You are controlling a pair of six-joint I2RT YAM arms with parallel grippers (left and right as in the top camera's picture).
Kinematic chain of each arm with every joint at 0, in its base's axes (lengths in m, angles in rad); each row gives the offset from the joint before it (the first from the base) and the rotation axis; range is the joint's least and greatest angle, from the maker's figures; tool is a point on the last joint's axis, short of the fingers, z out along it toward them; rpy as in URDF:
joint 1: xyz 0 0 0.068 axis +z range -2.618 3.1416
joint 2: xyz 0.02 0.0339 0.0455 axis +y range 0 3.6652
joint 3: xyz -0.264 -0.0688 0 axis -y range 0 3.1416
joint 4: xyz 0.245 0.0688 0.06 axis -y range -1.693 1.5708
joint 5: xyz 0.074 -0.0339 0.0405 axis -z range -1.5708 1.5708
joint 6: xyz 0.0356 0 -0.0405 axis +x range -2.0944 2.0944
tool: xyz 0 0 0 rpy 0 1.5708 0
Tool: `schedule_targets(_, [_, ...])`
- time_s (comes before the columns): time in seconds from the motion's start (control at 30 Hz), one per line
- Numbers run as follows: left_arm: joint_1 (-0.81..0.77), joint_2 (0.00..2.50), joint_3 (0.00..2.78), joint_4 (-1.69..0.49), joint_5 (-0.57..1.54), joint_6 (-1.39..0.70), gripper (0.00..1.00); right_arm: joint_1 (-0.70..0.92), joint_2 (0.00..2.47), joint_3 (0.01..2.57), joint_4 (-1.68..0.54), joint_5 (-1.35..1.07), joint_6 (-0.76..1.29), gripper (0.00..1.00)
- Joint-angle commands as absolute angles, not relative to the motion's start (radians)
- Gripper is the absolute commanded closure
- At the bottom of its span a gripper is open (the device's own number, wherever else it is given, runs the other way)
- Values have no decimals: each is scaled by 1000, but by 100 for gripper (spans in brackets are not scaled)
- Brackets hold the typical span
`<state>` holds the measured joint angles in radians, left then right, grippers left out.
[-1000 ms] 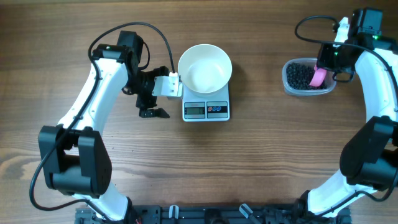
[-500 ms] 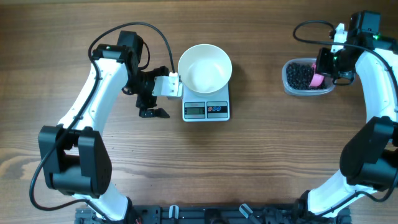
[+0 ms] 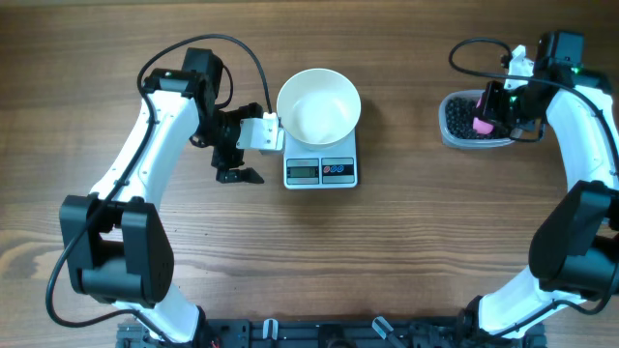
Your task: Scoop item into bowl and weigh 150g on scale
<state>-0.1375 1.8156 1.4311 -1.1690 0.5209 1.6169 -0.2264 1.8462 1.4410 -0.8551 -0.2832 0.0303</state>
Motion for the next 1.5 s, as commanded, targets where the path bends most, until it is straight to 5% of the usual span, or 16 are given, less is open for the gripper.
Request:
schedule_targets(0.0, [-141,1816,1424,-1169,522,1615,0,-228,1876,1402,-808,-369,56,96])
schedule_targets(0.4, [-141,1816,1424,-1169,522,1615,0,-392,1876,1408,-889,-590,52,96])
schedule_targets(0.9, [-141,1816,1424,-1169,522,1615,0,-363,1876,1402,-931,-624,21,96])
schedule_targets(1.17, [-141,1816,1424,-1169,522,1615,0,-364,1876,1402,-749,-619,38,96])
schedule_targets(1.47, [-141,1816,1424,-1169,522,1615,0,-364,1876,1401,-873,-618,-29,96])
